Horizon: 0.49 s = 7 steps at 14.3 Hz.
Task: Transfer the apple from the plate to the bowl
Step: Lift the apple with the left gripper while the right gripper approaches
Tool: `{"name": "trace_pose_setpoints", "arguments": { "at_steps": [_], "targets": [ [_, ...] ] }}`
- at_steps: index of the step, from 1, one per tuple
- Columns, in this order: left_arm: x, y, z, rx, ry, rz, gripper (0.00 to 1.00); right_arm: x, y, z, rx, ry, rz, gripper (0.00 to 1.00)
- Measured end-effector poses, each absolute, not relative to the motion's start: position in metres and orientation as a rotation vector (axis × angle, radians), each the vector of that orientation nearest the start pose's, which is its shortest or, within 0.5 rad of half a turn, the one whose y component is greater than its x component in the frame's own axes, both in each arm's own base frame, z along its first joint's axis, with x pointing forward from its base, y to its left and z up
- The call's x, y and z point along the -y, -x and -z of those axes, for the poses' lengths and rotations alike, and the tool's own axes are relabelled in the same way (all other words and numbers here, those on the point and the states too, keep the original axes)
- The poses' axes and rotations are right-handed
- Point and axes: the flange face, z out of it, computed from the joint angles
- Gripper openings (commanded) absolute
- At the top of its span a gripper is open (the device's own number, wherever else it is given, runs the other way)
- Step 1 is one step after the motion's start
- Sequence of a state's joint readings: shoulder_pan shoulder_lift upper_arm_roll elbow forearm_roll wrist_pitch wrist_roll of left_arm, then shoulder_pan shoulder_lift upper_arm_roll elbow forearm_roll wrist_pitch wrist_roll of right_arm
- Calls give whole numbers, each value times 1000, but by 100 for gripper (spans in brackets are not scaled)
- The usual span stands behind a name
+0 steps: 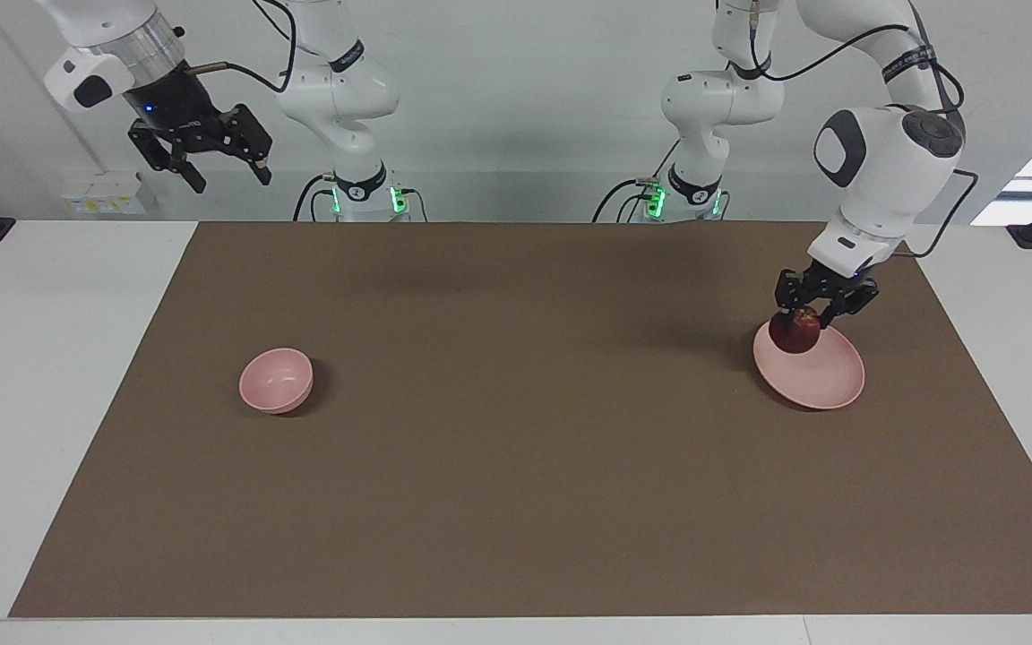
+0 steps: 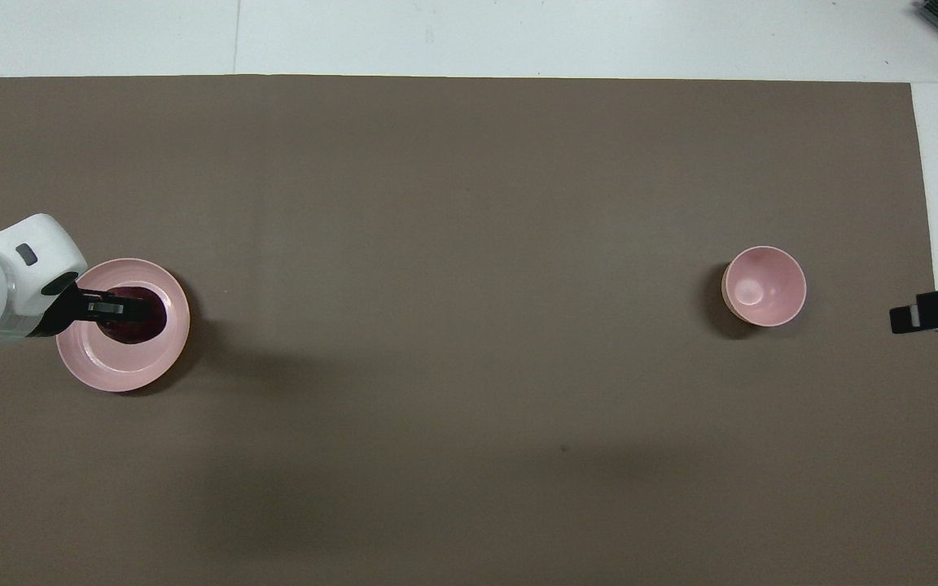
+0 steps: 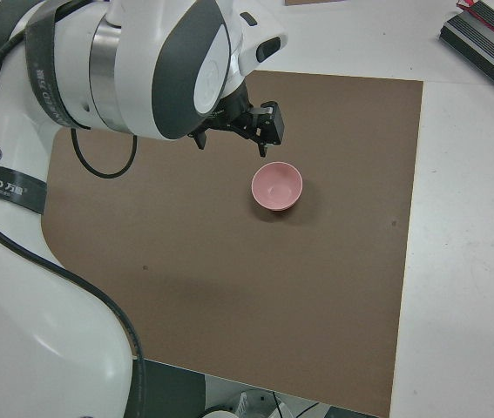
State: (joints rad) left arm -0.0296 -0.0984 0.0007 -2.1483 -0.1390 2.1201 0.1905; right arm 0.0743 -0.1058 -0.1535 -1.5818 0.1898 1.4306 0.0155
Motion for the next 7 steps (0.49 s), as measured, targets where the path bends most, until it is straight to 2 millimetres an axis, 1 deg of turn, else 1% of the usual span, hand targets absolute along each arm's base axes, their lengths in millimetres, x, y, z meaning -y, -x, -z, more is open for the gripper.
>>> {"name": "trace_pose_setpoints", "arguments": {
  "at_steps": [3, 5, 7],
  "targets": [
    [54, -521, -454, -146, 3396, 108, 0, 2, -514, -643, -223, 2865, -114, 100],
    [73, -520, -456, -59, 3500, 108, 0, -16, -517, -635, -325, 2804, -163, 100],
    [95, -520, -461, 15, 3607, 125, 0, -27, -523, -627, -455, 2711, -224, 100]
  ]
}}
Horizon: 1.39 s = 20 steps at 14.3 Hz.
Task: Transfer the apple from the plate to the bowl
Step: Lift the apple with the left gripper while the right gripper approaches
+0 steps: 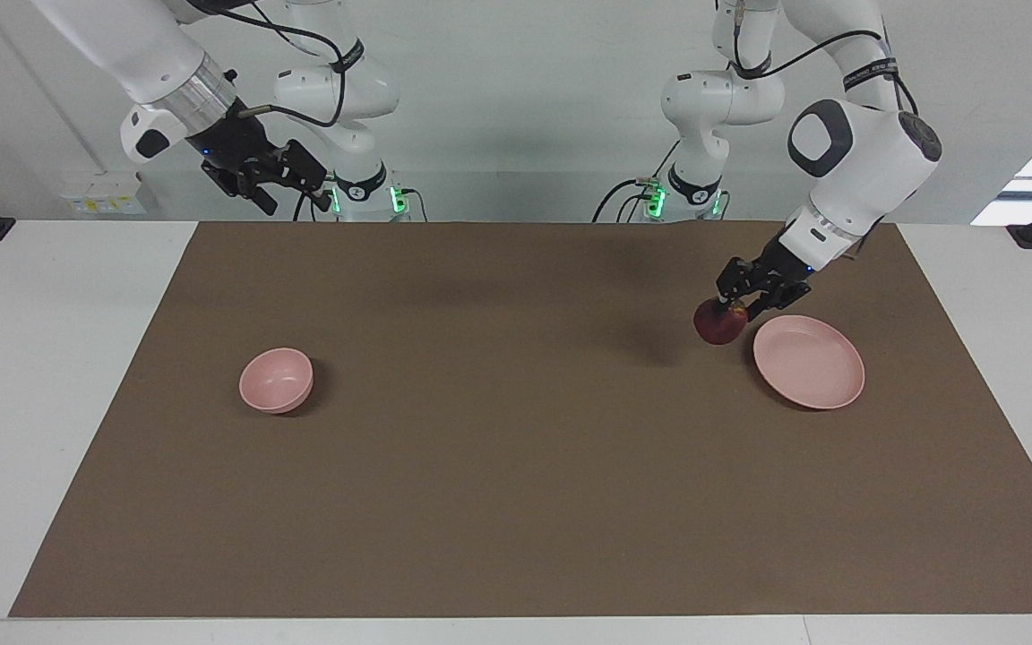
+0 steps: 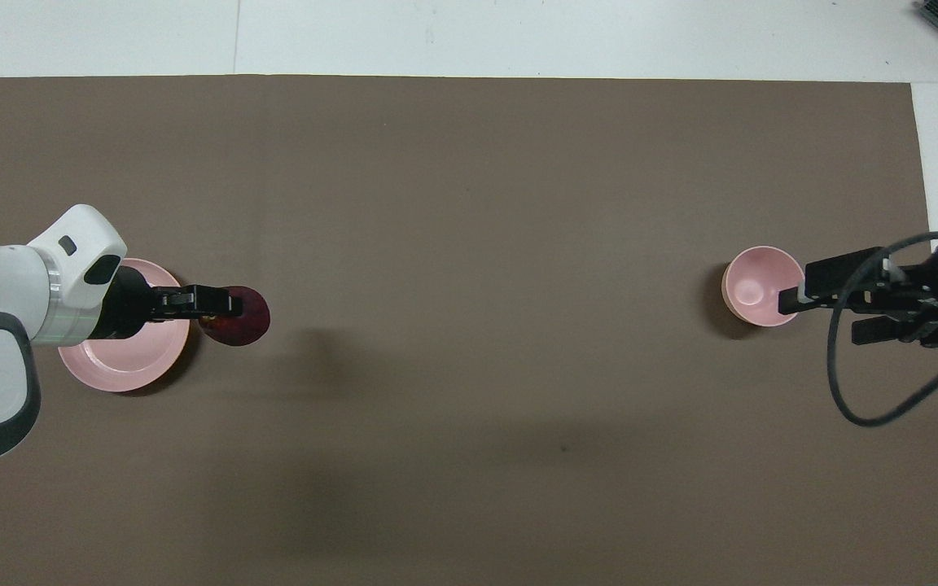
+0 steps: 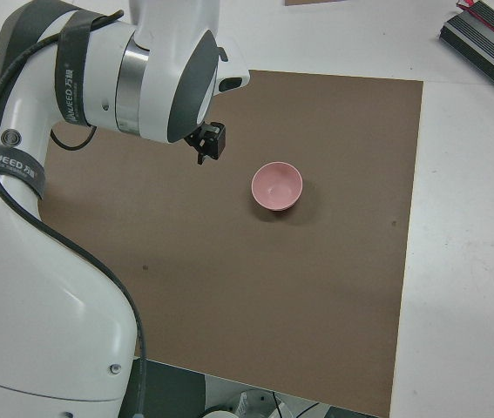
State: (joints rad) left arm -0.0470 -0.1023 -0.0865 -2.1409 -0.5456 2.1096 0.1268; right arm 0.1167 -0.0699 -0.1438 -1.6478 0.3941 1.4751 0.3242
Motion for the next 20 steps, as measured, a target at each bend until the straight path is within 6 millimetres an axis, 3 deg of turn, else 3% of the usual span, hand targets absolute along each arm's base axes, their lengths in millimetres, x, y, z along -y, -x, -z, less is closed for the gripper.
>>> {"name": "trace_pose_setpoints", "arguments": {
  "at_steps": [5, 12, 17, 20],
  "targets": [
    [177, -512, -477, 317, 3813, 150, 0, -46, -552, -595, -761, 2455, -383, 100],
    [259, -494, -497, 846, 3969, 427, 0, -71, -588, -547, -1118, 2101, -645, 100],
    [306, -468, -505, 961, 3971, 584, 0, -138, -600, -527, -1232, 1984, -747, 100],
    [326, -456, -520, 968, 3955, 736, 0, -157, -604, -514, -1243, 1960, -770, 100]
  ]
}}
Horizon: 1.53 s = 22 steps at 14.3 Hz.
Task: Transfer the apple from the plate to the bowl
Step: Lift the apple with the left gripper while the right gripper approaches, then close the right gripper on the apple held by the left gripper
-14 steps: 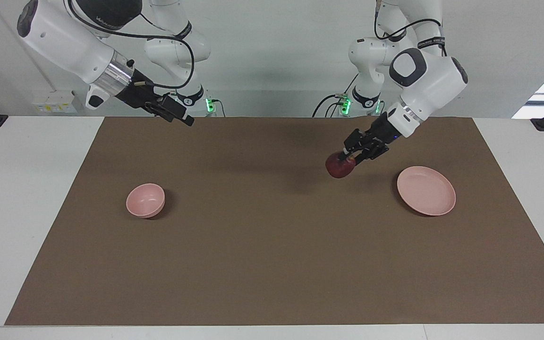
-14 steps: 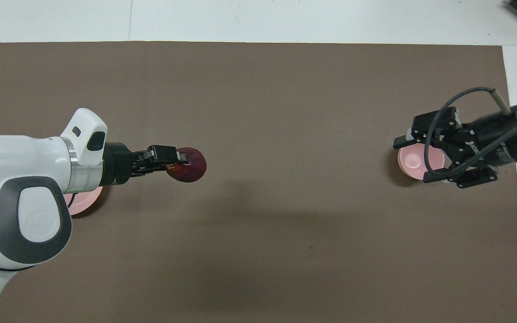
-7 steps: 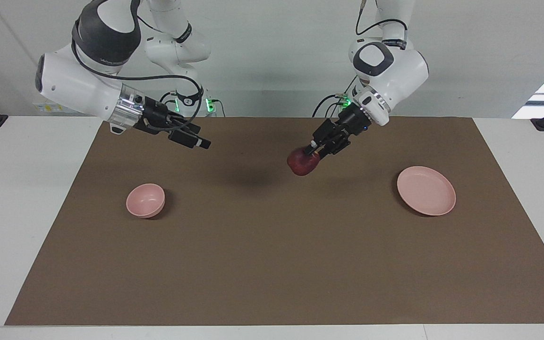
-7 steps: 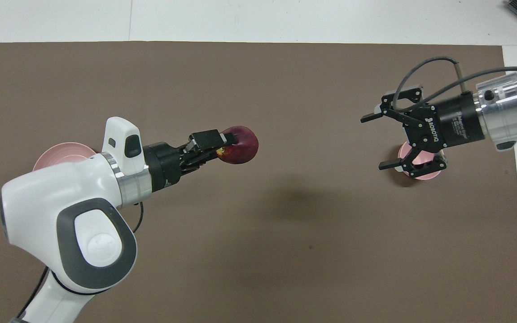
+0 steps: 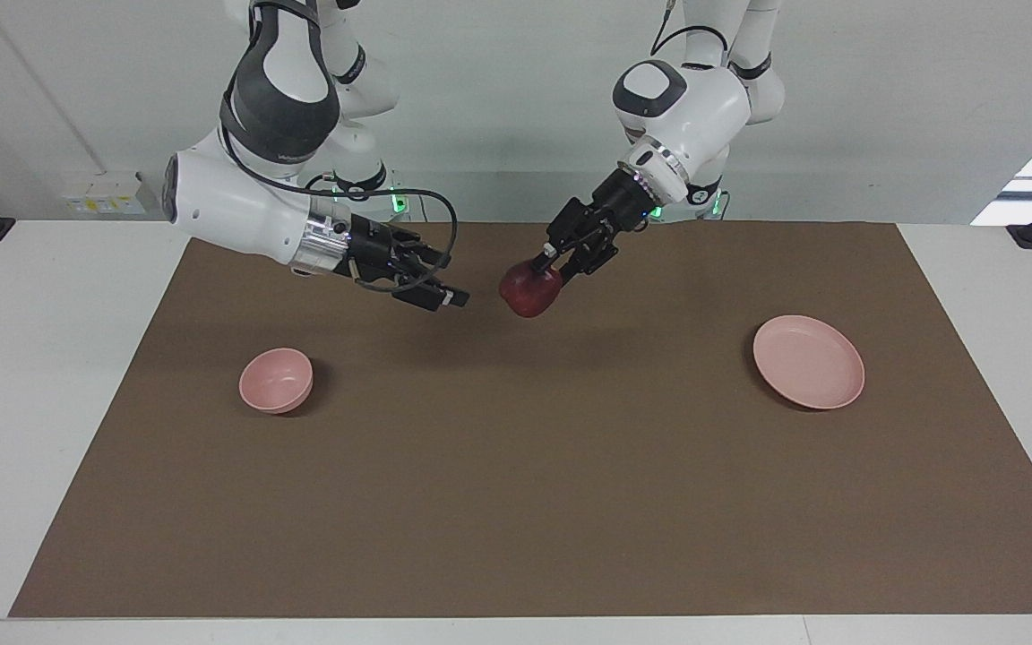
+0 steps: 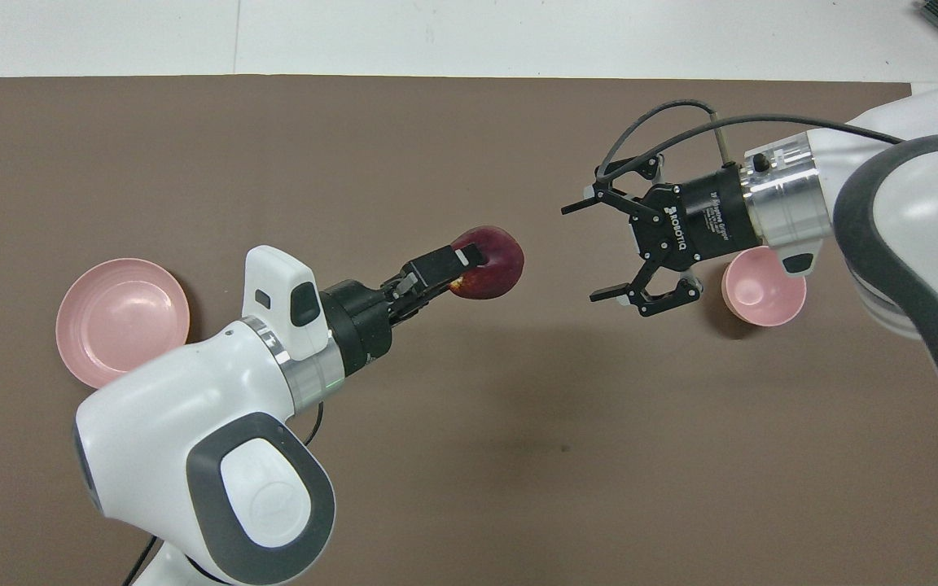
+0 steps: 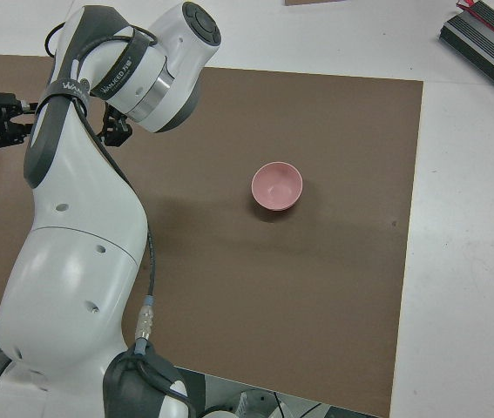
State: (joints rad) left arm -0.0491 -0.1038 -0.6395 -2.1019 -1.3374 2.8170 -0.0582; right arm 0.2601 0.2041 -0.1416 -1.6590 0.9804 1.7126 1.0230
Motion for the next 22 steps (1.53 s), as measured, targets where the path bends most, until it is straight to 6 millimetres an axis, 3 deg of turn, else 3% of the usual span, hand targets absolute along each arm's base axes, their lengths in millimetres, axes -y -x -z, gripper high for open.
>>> {"name": "trace_pose_setpoints", "arguments": {
  "at_steps": [6, 18, 20, 21, 22],
  "targets": [
    [349, -439, -525, -486, -2038, -394, 0, -189, -604, -507, -1223, 1940, -788, 100],
    [352, -438, -532, -478, -2025, -404, 0, -208, -597, -506, -1195, 1964, -813, 100],
    [353, -437, -532, -476, -2026, -403, 0, -209, -594, -506, -1186, 1971, -833, 57],
    [353, -437, -532, -476, -2026, -403, 0, -210, -593, -506, -1182, 1973, -841, 16],
    [353, -437, -532, -476, -2026, -403, 0, -210, -593, -506, -1182, 1973, -841, 0]
  ]
}}
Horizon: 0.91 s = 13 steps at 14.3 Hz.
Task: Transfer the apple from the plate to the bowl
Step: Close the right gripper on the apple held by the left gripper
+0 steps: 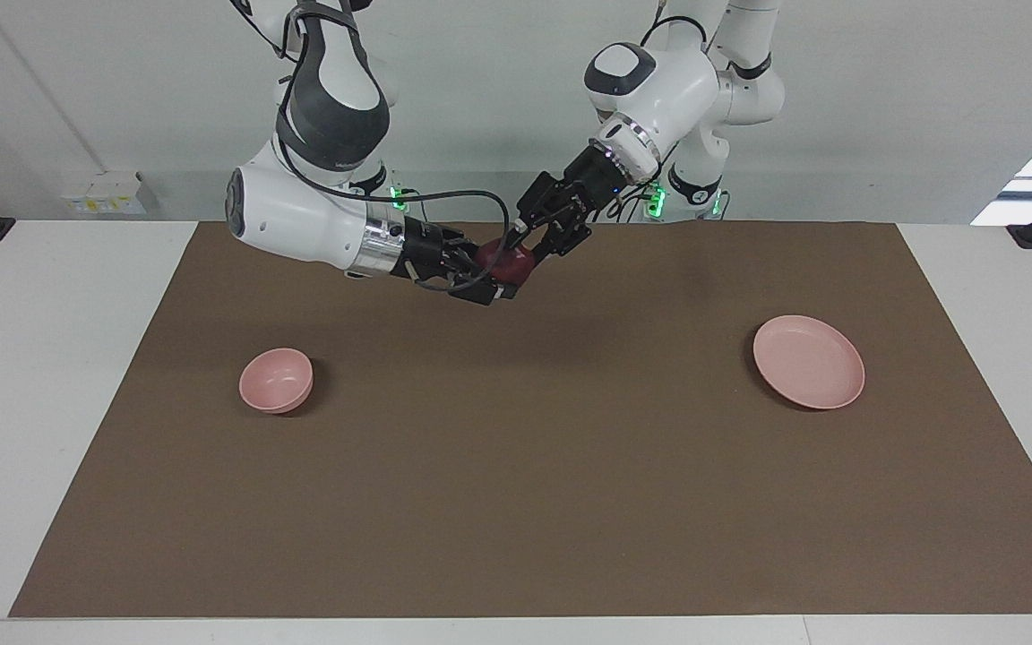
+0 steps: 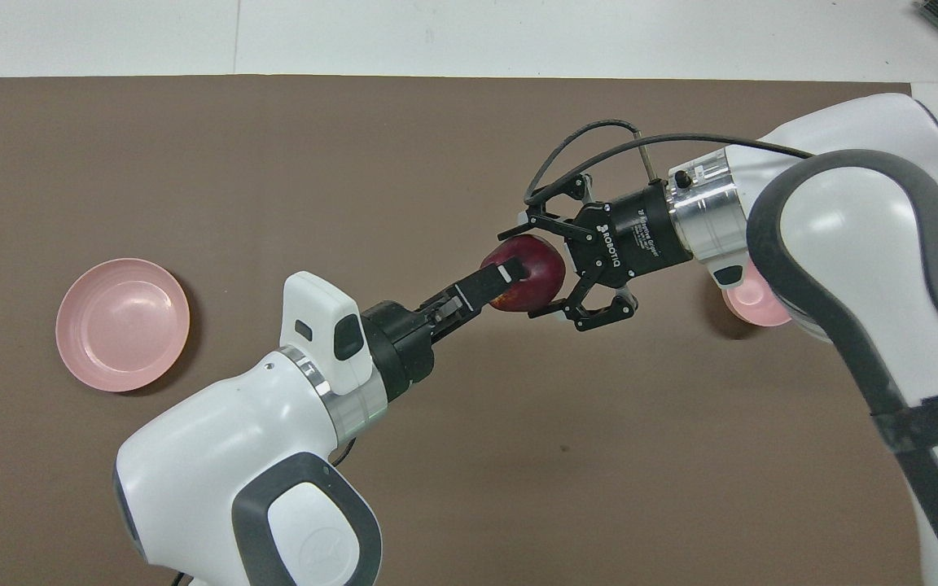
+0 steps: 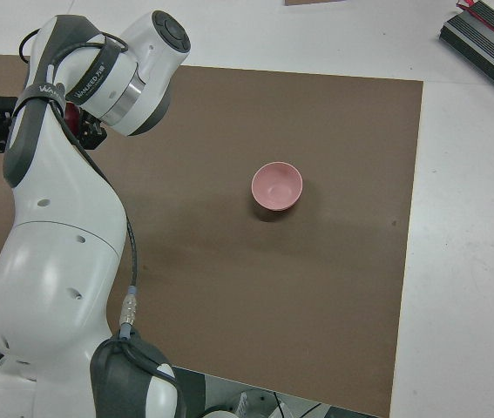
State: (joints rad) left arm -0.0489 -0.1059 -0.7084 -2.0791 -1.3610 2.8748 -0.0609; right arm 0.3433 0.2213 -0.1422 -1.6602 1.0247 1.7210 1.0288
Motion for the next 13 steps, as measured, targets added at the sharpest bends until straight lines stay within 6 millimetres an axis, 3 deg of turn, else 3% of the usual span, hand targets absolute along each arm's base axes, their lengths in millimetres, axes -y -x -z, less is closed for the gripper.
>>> {"name": "trace_pose_setpoints", "arguments": {
  "at_steps": [4, 5, 6, 9, 11, 13],
  "targets": [
    [355, -436, -532, -476, -2025, -399, 0, -208, -593, -506, -1181, 1973, -850, 0],
    [356, -435, -532, -478, -2024, -393, 18, -205, -593, -506, -1180, 1973, -860, 0],
    [359, -433, -533, -479, -2021, -386, 50, -201, -592, -506, -1175, 1971, -879, 0],
    [366, -430, -537, -466, -2014, -374, 79, -186, -592, -505, -1151, 1966, -910, 0],
    [361, -433, -539, -471, -2010, -387, 97, -163, -596, -505, -1143, 1958, -904, 0],
    [358, -436, -539, -478, -2009, -392, 100, -135, -599, -507, -1122, 1954, -890, 0]
  ]
}}
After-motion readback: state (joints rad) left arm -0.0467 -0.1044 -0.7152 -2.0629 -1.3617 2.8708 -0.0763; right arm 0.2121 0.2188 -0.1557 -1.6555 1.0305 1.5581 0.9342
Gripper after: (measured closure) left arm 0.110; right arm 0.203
